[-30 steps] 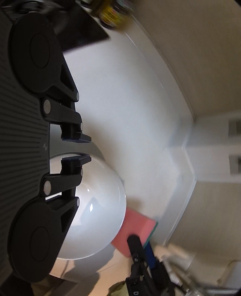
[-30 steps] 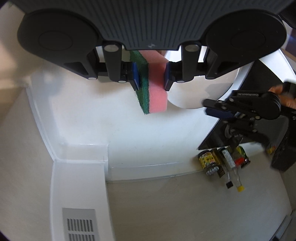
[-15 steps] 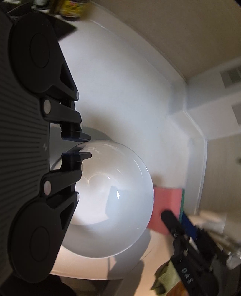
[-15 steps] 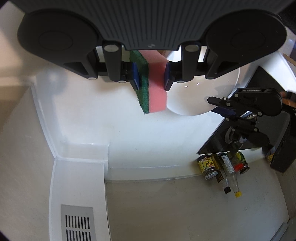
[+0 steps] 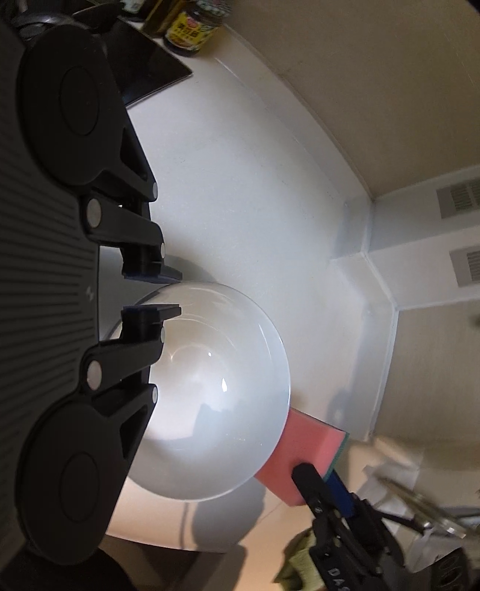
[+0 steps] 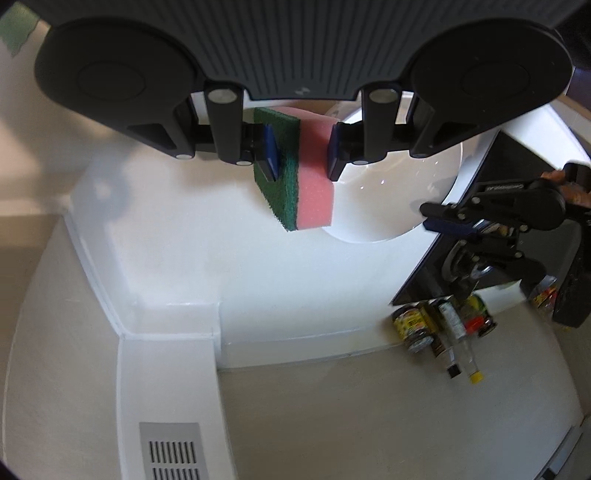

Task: Clean bowl
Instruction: 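Hold the sponge beside the bowl rim while the left tool grips the bowl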

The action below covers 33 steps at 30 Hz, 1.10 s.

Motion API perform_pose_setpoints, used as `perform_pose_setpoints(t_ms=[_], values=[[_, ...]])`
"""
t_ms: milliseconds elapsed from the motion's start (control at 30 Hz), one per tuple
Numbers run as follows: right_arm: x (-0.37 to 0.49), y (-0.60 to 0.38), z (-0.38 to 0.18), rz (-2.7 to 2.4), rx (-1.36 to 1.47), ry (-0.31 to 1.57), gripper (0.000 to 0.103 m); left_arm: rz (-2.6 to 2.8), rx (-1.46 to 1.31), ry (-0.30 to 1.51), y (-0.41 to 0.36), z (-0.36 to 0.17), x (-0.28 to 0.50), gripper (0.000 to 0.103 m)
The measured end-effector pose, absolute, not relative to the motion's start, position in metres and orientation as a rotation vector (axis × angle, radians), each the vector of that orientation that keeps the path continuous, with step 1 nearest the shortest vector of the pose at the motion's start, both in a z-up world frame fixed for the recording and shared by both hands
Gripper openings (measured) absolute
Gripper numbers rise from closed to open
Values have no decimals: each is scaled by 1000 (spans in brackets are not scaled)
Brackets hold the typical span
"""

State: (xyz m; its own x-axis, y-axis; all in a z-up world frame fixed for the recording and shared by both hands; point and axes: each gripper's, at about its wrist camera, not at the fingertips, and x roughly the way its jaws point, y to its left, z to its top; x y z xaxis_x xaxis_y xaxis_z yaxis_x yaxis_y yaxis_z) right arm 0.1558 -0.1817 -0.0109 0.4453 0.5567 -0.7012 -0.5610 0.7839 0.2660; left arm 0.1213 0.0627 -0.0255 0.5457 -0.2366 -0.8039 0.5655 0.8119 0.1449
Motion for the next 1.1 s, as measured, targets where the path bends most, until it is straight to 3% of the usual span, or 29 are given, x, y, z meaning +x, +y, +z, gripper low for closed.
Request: perform_pose_setpoints(t_ms=[367,633,800,1100], values=[[184,-164,-12,722,-58,858,24,-661,519,860,44,-31,164,7],[180,-171,-13,718,-25,853,24,-436,328,918,66,-22,136,15],[167,-177,-14,717,-2,852,24,-418,286,940,72,-24,120,8],[197,-166,-14,743,-66,850,24,-631,524,897,51,-24,155,5]])
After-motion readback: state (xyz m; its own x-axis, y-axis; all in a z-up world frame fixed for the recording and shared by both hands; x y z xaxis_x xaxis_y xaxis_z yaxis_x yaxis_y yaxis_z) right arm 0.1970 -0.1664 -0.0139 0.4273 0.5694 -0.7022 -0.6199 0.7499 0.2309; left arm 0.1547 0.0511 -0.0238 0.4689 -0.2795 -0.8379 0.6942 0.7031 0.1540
